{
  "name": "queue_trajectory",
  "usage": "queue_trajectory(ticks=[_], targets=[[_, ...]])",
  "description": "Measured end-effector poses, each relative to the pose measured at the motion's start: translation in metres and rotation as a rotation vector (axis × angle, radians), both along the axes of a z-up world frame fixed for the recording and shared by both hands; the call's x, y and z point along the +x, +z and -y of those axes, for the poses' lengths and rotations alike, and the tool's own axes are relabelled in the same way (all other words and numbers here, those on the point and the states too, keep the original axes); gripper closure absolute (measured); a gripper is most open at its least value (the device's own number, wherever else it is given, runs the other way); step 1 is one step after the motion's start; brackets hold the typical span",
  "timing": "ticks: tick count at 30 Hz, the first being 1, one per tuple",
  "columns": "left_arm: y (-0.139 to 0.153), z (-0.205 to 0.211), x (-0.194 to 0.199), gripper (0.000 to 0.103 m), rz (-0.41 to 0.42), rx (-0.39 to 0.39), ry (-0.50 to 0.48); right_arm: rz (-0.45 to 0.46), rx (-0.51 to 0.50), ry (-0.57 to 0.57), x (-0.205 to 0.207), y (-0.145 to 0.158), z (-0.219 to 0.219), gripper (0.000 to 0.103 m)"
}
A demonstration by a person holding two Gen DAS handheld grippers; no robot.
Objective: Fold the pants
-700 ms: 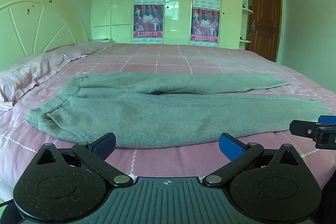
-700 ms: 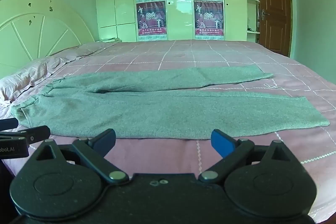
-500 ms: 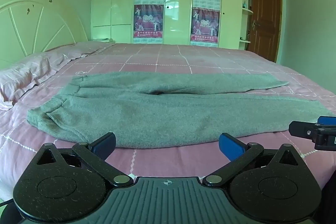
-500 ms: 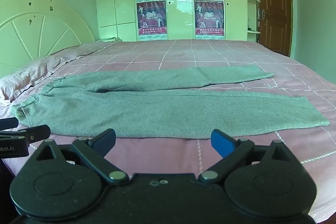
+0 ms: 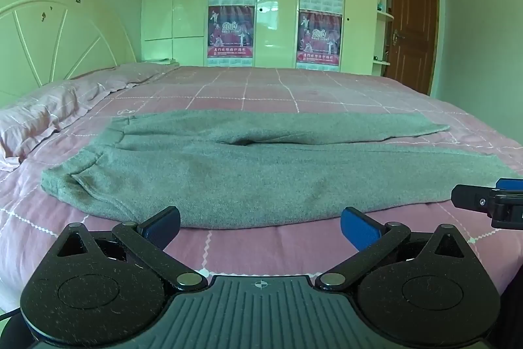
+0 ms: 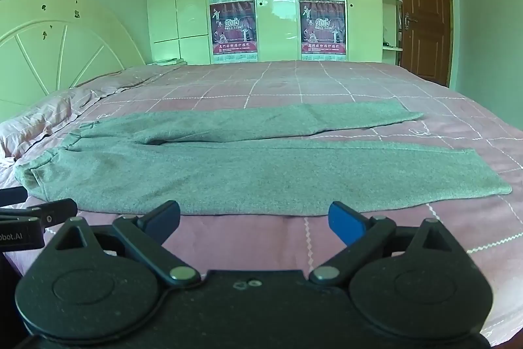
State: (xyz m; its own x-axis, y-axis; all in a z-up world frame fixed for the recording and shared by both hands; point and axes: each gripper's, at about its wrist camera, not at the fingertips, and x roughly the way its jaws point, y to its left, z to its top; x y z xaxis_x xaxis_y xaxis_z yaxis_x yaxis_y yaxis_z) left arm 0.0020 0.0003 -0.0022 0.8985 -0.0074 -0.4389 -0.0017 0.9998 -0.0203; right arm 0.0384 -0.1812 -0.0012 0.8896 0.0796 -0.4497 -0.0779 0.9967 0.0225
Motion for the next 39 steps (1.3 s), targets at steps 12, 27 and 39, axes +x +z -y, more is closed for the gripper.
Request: queue_trajectory(ticks=[12,27,39], targets=[[-0.0012,0.0008,-0.0004,0.000,0.000,0.001,-0.006,-0.001,0.004,-0.002,0.0024,-0.0024,0.0001,0.012],[-0.0015,0.0012,-0.0013,0.000,0.001,0.001,-0.007,-0.003,0.009,-0.002,0.0037,-0.0035,0.0012,0.011],[-0.0011,0.0033,-0.0006,0.000,-0.003,0.006,-0.008,-0.004,0.011,-0.006,0.0030,-0.0028,0.0049,0.011]])
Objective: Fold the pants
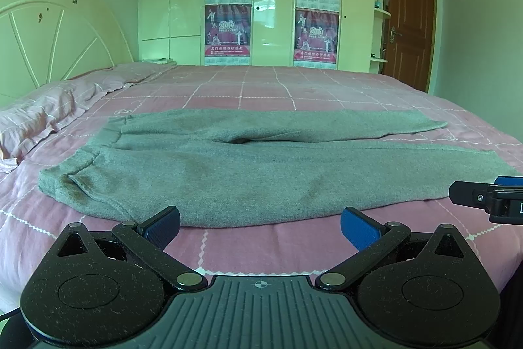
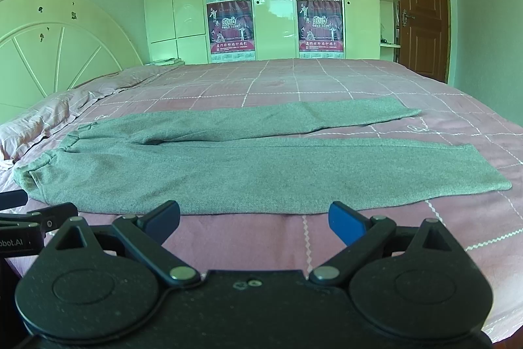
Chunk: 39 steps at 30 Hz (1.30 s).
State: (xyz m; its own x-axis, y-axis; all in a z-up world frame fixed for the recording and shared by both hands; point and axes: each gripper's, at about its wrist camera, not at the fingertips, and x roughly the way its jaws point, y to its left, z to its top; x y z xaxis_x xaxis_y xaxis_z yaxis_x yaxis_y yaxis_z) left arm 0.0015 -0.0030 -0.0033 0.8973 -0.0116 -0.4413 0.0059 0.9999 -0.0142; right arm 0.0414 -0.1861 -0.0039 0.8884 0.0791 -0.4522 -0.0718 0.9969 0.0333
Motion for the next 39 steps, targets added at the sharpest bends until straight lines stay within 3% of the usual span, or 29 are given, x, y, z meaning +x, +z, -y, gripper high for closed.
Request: queue_trajectory(ticks=[39], targets=[[-0.011,0.001,0.007,0.000,-0.027,0.009,-0.004,-0.008,0.006,0.002,0.002,-0.001,-0.002,0.011]])
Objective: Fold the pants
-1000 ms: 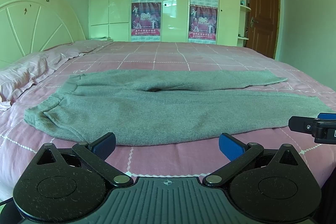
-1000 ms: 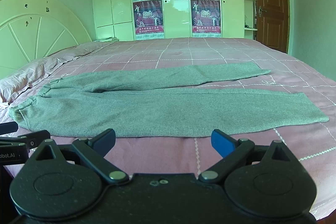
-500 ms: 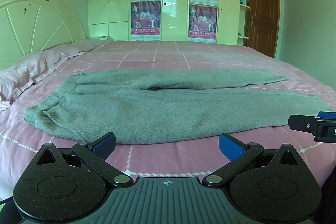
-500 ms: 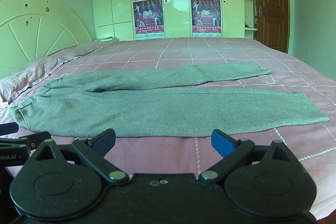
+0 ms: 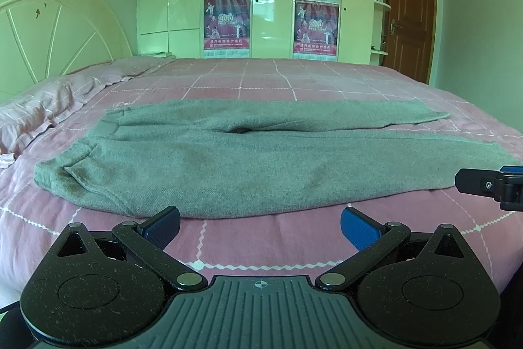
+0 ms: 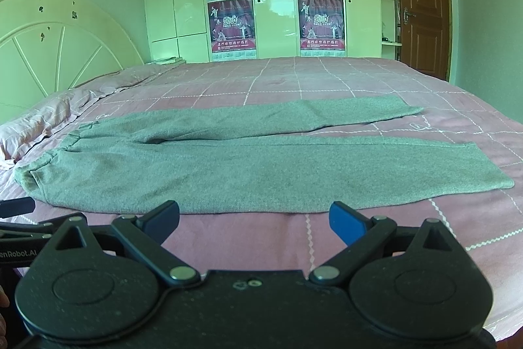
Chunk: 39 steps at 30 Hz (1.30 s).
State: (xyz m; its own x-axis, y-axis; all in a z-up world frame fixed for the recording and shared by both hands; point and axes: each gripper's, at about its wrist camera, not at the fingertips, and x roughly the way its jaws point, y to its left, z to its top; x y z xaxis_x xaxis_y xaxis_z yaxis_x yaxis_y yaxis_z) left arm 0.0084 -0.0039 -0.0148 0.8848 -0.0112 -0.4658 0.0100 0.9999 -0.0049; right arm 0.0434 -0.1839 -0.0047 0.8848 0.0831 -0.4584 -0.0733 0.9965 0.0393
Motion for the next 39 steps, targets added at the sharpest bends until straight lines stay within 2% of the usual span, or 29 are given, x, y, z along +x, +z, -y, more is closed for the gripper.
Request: queue_trajectory(ticks=[3,7,13,15,17,19,21,23,24,25,27,30,33,37,39], targets=[[0.002,0.000,0.001,0.000,0.007,0.012,-0.009,0.016,0.007,0.015,0.002,0.009,-0.001,0.011],[0.022,-0.019,0.016,0.000,0.041,0.031,0.007,0.046,0.019,0.041,0.023,0.029,-0.003,0.008],[0.052,-0.100,0.085,0.000,0.050,0.017,0.052,0.073,0.026,0.140,0.097,0.055,-0.016,0.008],[0.058,-0.138,0.118,0.000,0.029,0.007,0.047,0.076,0.024,0.173,0.126,0.063,-0.022,0.011],[0.063,-0.180,0.154,0.000,0.029,0.017,0.076,0.063,0.018,0.199,0.158,0.071,-0.029,0.024],[0.063,-0.218,0.194,0.000,0.023,0.045,0.094,0.051,0.016,0.223,0.189,0.075,-0.035,0.030],[0.052,-0.253,0.240,0.000,-0.006,0.067,0.096,0.033,0.008,0.241,0.221,0.075,-0.041,0.034],[0.034,-0.284,0.284,0.001,-0.069,0.066,0.092,0.009,-0.017,0.249,0.250,0.071,-0.051,0.037],[0.023,-0.296,0.303,0.009,-0.101,0.050,0.077,-0.002,-0.030,0.250,0.262,0.068,-0.056,0.037],[0.014,-0.306,0.318,0.023,-0.138,0.025,0.062,-0.011,-0.042,0.254,0.273,0.065,-0.060,0.037],[-0.007,-0.318,0.348,0.029,-0.199,-0.031,0.005,-0.037,-0.056,0.260,0.295,0.056,-0.064,0.038],[-0.028,-0.321,0.378,0.029,-0.234,-0.093,-0.072,-0.083,-0.093,0.282,0.329,0.038,-0.067,0.044],[-0.045,-0.323,0.403,0.029,-0.253,-0.099,-0.116,-0.132,-0.161,0.332,0.367,0.018,-0.072,0.059],[-0.053,-0.333,0.416,0.026,-0.248,-0.158,-0.141,-0.173,-0.228,0.409,0.410,-0.001,-0.077,0.059],[-0.056,-0.334,0.414,0.026,-0.245,-0.153,-0.157,-0.191,-0.261,0.460,0.429,-0.009,-0.082,0.060]])
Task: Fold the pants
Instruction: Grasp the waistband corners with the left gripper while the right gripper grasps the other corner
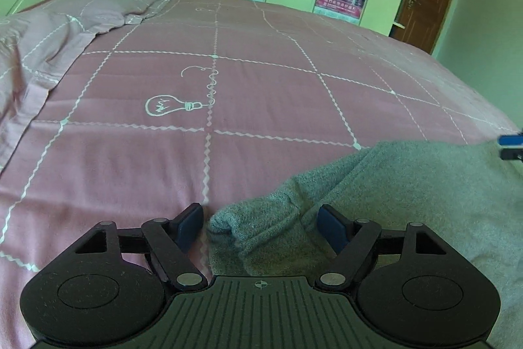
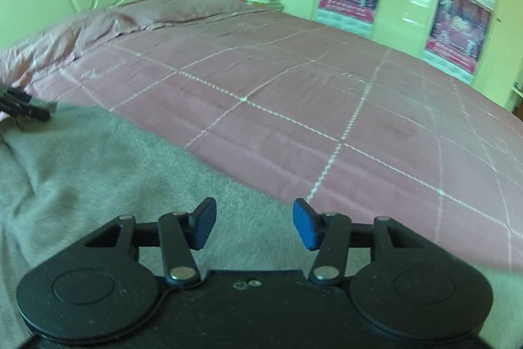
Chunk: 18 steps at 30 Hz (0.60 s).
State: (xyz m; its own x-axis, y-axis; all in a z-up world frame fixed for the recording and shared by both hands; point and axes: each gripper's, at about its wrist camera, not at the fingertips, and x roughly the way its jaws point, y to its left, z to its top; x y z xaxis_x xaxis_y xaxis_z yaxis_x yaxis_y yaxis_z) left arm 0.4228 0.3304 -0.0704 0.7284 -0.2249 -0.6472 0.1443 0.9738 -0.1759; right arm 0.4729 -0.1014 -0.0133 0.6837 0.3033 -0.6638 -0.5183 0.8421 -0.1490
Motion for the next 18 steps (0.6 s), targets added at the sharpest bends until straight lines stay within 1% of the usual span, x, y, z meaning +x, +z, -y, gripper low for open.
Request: queue_trajectory(ticks=[3,6,7,8,9,10,11,12,13,14,15,18], targets=[[-0.008,-0.002,0.007,0.026,-0.007,0.004,-0.013,-0.022,-0.048,0.065,0.022,-0.010,-0.011,0.059],[-0.008,-0.005,0.011,0.026,-0.007,0.010,-0.048,-0.110,-0.105,0.108,0.043,-0.025,-0.021,0.058],[-0.008,-0.006,0.012,0.030,-0.006,0.011,-0.059,-0.134,-0.130,0.123,0.050,-0.031,-0.022,0.058],[-0.007,-0.006,0.011,0.031,-0.006,0.020,-0.074,-0.145,-0.126,0.128,0.053,-0.033,-0.022,0.058],[-0.007,-0.005,0.013,0.036,-0.006,0.027,-0.086,-0.175,-0.111,0.117,0.058,-0.033,-0.022,0.057],[-0.006,-0.003,0.015,0.040,-0.007,0.031,-0.092,-0.199,-0.107,0.111,0.062,-0.033,-0.023,0.062],[-0.006,-0.001,0.016,0.044,-0.003,0.038,-0.103,-0.206,-0.112,0.117,0.063,-0.032,-0.026,0.081],[-0.005,0.001,0.017,0.049,0.003,0.045,-0.113,-0.202,-0.127,0.126,0.063,-0.031,-0.030,0.092],[-0.005,0.002,0.016,0.057,0.012,0.044,-0.123,-0.206,-0.142,0.131,0.062,-0.030,-0.035,0.102],[-0.003,0.001,0.015,0.062,0.022,0.037,-0.128,-0.201,-0.164,0.125,0.061,-0.028,-0.038,0.103],[0.000,0.002,0.012,0.081,0.042,0.026,-0.129,-0.182,-0.180,0.117,0.057,-0.025,-0.041,0.103],[0.016,0.003,-0.007,0.082,0.126,0.045,-0.128,-0.091,-0.160,0.099,0.035,0.001,-0.037,0.103]])
